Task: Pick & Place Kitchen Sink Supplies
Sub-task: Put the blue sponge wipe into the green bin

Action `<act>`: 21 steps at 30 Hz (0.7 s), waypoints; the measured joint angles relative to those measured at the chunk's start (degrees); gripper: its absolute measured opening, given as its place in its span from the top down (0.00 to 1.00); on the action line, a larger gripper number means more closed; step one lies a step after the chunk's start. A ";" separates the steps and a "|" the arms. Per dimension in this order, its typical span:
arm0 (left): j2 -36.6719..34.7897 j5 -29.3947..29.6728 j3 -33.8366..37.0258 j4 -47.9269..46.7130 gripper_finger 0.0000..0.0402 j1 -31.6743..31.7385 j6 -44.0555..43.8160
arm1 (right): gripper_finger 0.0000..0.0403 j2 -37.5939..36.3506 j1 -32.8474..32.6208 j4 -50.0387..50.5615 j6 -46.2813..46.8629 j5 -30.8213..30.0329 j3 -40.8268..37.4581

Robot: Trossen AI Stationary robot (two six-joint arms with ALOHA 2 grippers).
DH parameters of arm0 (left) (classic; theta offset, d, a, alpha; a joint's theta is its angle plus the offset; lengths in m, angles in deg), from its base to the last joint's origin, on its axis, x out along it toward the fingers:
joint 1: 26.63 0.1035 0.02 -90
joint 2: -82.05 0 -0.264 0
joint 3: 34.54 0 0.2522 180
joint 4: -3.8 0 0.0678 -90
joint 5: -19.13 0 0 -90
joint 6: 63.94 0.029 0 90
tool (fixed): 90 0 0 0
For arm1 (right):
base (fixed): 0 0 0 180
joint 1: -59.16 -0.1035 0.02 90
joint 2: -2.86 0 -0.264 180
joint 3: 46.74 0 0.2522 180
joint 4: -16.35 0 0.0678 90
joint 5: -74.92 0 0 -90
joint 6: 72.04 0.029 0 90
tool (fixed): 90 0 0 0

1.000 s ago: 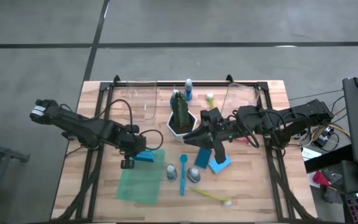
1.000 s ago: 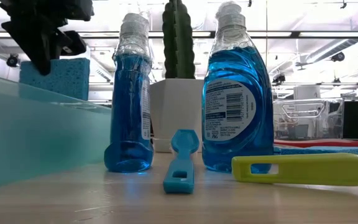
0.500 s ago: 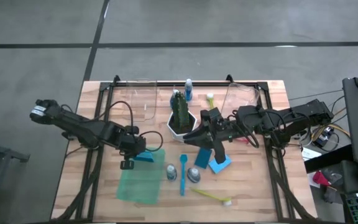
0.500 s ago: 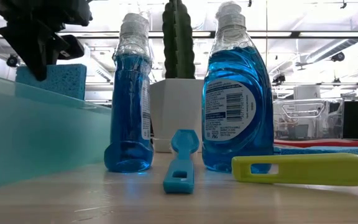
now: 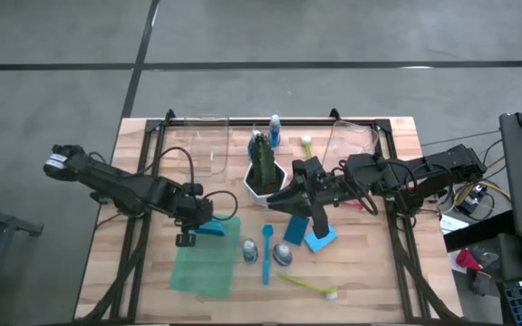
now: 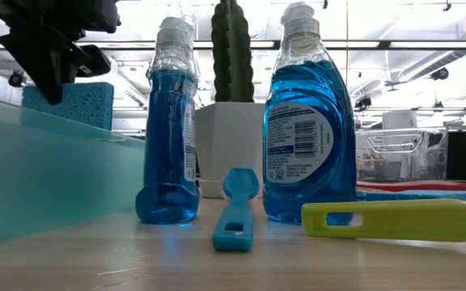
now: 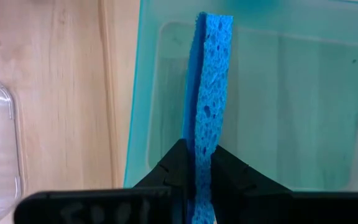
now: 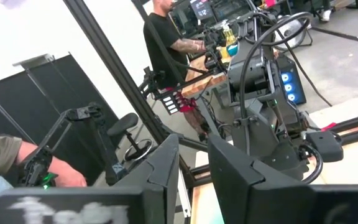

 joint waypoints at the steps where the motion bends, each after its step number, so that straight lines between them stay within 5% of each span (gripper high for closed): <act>1: 0.00 0.00 0.14 -0.03 0.90 0.00 -0.02 | 0.79 0.00 0.00 0.00 0.04 0.00 0.00; 21: 0.00 -0.01 0.76 0.86 0.90 0.00 -0.63 | 0.80 0.00 0.00 0.04 -0.09 0.03 -0.01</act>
